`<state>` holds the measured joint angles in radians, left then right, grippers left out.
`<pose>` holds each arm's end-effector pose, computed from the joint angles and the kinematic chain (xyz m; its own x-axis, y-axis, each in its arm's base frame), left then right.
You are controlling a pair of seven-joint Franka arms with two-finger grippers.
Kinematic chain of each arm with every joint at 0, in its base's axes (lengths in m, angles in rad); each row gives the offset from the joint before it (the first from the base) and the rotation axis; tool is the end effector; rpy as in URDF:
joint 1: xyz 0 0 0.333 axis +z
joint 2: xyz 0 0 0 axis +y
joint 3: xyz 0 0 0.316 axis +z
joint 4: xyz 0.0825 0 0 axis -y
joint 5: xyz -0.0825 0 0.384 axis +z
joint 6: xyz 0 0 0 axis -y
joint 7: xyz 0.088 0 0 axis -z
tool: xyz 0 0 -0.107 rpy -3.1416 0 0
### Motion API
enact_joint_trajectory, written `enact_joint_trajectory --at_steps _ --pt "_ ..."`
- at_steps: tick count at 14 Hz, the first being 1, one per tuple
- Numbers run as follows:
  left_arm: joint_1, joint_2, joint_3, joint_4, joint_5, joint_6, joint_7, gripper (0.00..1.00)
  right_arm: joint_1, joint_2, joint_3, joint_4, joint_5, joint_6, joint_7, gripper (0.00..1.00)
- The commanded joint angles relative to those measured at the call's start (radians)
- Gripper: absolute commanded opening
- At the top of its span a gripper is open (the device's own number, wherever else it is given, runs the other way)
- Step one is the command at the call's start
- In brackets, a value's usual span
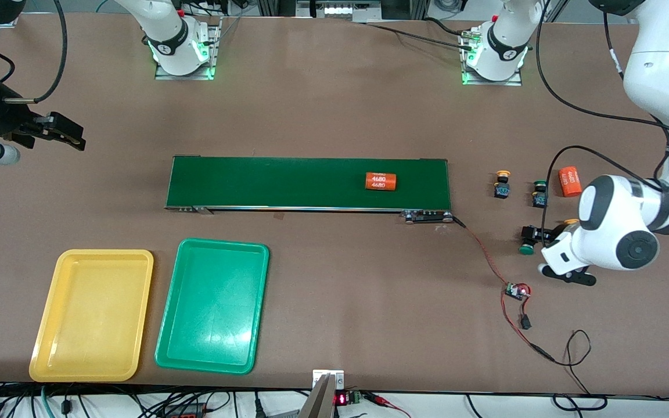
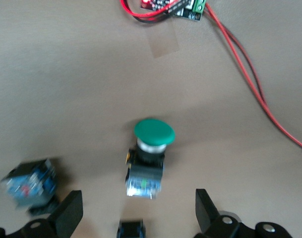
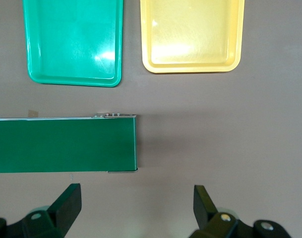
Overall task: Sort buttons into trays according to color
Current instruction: 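Reach the left gripper down and grasp the green-capped button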
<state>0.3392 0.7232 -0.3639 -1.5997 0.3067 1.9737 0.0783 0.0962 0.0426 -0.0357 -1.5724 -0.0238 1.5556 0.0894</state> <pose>0.6599 0.0294 0.2058 0.9347 -0.2109 -0.2861 -0.2124 -0.9768 0.0262 0.5637 0.0320 0.5987 0.9980 -0.0294 -0.0568 -0.0277 -0.9992 0.0305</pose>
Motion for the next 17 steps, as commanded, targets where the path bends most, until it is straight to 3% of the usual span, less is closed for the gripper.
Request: enact_joint_trajectory --at_steps 1,4,5,8,11,17 --pt "0.040 -0.030 -0.006 -0.149 0.022 0.158 0.029 0.98 0.000 -0.010 0.002 -0.011 0.010 0.008 0.013 1.00" --pt "0.064 -0.025 -0.007 -0.152 0.020 0.168 0.094 0.73 0.000 -0.010 0.002 -0.011 0.010 0.008 0.013 1.00" --pt "0.069 -0.025 -0.007 -0.152 0.020 0.163 0.094 0.55 -0.001 -0.010 0.002 -0.011 0.010 0.008 0.013 1.00" --pt "0.064 -0.031 -0.017 -0.148 0.020 0.160 0.092 0.24 0.000 -0.010 0.002 -0.011 0.010 0.008 0.013 1.00" --pt "0.064 -0.047 -0.018 -0.132 0.017 0.160 0.092 0.10 -0.001 -0.010 0.002 -0.011 0.010 0.008 0.013 1.00" --pt "0.063 -0.068 -0.033 -0.108 0.016 0.145 0.083 0.09 -0.001 -0.010 0.002 -0.012 0.010 0.008 0.015 1.00"
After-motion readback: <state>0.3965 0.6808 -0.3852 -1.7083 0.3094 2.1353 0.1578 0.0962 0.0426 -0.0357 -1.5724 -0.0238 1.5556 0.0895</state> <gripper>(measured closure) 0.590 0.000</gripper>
